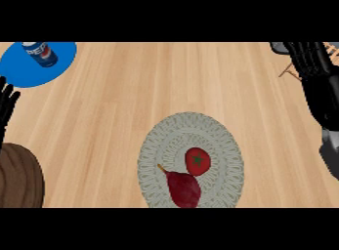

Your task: Pick the tomato from the placemat and place it in the tiered shelf

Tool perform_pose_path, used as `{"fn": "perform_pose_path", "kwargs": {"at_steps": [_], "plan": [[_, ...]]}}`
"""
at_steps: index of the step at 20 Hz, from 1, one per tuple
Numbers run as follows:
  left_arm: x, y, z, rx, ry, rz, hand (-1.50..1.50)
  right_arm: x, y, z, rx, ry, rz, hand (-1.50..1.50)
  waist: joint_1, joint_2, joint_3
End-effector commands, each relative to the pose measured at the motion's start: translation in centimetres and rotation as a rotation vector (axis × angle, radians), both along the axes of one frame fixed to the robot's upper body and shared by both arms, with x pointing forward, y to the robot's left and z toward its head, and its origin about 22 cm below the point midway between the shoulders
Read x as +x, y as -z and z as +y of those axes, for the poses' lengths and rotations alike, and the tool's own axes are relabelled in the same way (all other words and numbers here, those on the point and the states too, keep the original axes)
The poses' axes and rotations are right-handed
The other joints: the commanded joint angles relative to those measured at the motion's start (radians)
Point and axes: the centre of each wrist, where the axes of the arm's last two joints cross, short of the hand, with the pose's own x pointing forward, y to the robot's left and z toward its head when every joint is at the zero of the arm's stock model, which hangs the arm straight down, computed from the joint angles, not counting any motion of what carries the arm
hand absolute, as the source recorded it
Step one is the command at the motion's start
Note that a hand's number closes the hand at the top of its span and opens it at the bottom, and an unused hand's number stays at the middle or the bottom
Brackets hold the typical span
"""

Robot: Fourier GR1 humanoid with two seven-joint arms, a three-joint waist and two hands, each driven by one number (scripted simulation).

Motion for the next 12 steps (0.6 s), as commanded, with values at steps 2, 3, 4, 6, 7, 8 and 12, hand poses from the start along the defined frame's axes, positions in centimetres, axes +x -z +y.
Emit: {"fn": "perform_pose_path", "kwargs": {"at_steps": [2,3,4,6,7,8,12], "plan": [[0.4,0.8,0.2,0.026,-0.063,0.114,0.00,-0.3,1.8,7.9,0.009,-0.020,0.034,1.50,-0.014,-0.025,-0.006],[-1.1,2.8,0.9,0.035,-0.072,0.183,0.00,-1.6,3.0,8.8,-0.008,-0.010,0.058,1.50,-0.015,-0.027,-0.006],[-0.7,3.6,-0.4,0.036,-0.064,0.232,0.00,-2.2,3.6,12.2,-0.013,-0.017,0.071,1.50,-0.011,-0.025,-0.007],[-1.5,5.0,0.9,0.057,-0.083,0.326,0.00,-3.2,5.2,16.8,-0.011,-0.021,0.095,1.50,0.012,-0.019,-0.010],[-2.4,5.4,1.0,0.025,-0.102,0.336,0.00,-0.7,8.1,3.0,-0.320,0.399,0.206,1.50,-0.071,-0.018,-0.035],[-2.6,5.8,1.0,0.016,-0.113,0.360,0.00,-0.9,9.0,4.3,-0.229,0.502,0.188,1.50,-0.078,-0.025,-0.021],[-3.0,7.0,-0.2,0.007,-0.077,0.402,0.00,-4.8,12.6,14.9,-0.156,0.506,0.138,-1.50,-0.026,-0.032,-0.011]]}}
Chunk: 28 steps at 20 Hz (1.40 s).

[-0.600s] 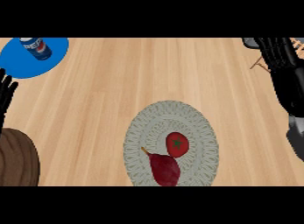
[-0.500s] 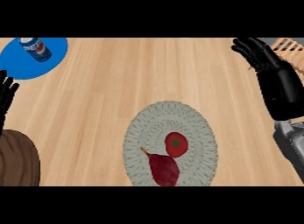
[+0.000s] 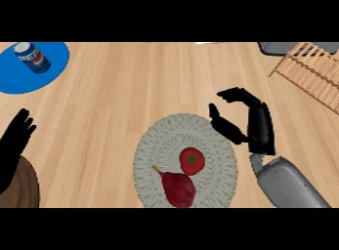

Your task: Pick the tomato from the placemat and place it in the tiered shelf

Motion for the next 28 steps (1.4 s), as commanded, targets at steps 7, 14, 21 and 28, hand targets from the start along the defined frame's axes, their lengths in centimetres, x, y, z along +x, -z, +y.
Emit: {"fn": "perform_pose_path", "kwargs": {"at_steps": [7,14,21,28], "plan": [[0.0,1.0,-0.4,-0.003,-0.023,0.071,0.00,-6.2,6.8,11.2,-0.159,0.128,0.090,-1.50,-0.020,-0.016,0.001],[-1.0,2.3,0.3,-0.009,-0.057,0.091,0.00,-5.3,7.4,10.6,-0.498,0.172,0.331,-1.50,-0.040,-0.027,-0.005],[0.1,1.0,-0.1,0.004,-0.018,0.067,0.00,-5.4,4.8,14.1,-0.879,0.132,0.631,-1.50,-0.011,-0.018,0.000],[-0.4,1.9,-0.8,-0.014,-0.011,0.075,0.00,-5.9,-0.4,15.7,-1.066,0.162,0.765,-1.50,0.002,-0.010,0.006]]}}
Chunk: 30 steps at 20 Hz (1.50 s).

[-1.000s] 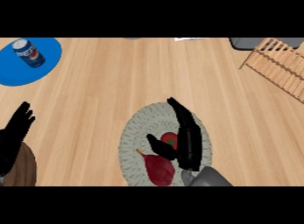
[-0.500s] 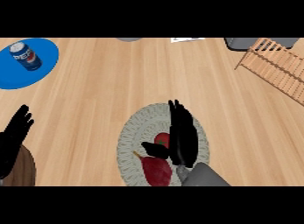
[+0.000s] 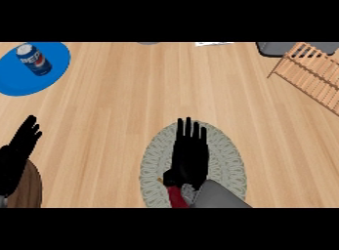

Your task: Pick the tomato from the placemat and place it in the tiered shelf

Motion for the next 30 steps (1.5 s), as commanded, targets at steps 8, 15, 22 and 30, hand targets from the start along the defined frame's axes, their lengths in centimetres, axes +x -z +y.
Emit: {"fn": "perform_pose_path", "kwargs": {"at_steps": [8,15,22,30], "plan": [[0.5,-0.1,0.6,-0.016,0.010,-0.008,0.00,0.3,-4.3,0.8,-0.215,0.139,0.134,-1.50,0.018,0.013,0.003],[-0.6,1.0,1.6,-0.008,0.012,-0.002,0.00,0.8,-2.2,-1.9,-0.248,0.145,0.162,-1.50,0.014,0.015,0.004],[0.1,1.5,-0.1,-0.005,0.019,-0.023,0.00,1.4,-2.6,-1.0,-0.235,0.124,0.139,-1.50,0.022,0.018,0.004],[1.2,0.2,-1.0,-0.016,0.038,-0.015,0.00,1.4,-1.6,-2.2,-0.218,0.130,0.171,-1.50,0.021,0.016,0.005]]}}
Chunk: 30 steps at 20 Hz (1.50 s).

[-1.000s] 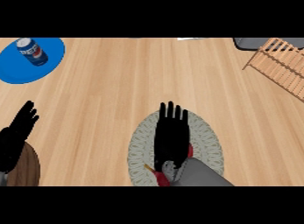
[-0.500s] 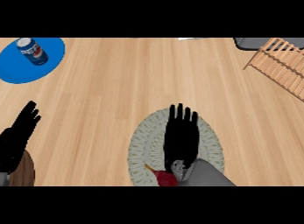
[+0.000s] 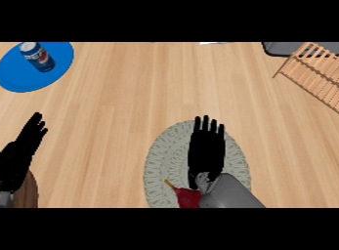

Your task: Pick the tomato from the placemat and place it in the tiered shelf

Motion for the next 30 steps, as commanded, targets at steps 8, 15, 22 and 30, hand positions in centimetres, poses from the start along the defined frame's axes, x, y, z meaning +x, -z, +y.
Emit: {"fn": "perform_pose_path", "kwargs": {"at_steps": [8,15,22,30], "plan": [[-0.2,-1.1,1.5,-0.010,-0.005,0.008,0.00,0.8,2.3,-0.2,-0.053,0.073,0.067,1.50,0.006,0.002,0.000],[-0.6,0.4,-0.9,0.006,-0.010,0.003,0.00,1.2,1.3,-0.7,-0.099,0.023,-0.031,1.50,0.003,0.001,0.000],[1.4,-1.4,1.0,-0.018,-0.013,-0.004,0.00,-1.4,-3.7,0.9,-0.068,-0.003,-0.193,1.50,-0.005,0.000,0.000],[0.0,0.2,0.6,0.017,-0.013,0.001,0.00,5.6,-9.0,-18.0,0.116,0.282,-0.375,1.50,-0.022,0.003,0.000]]}}
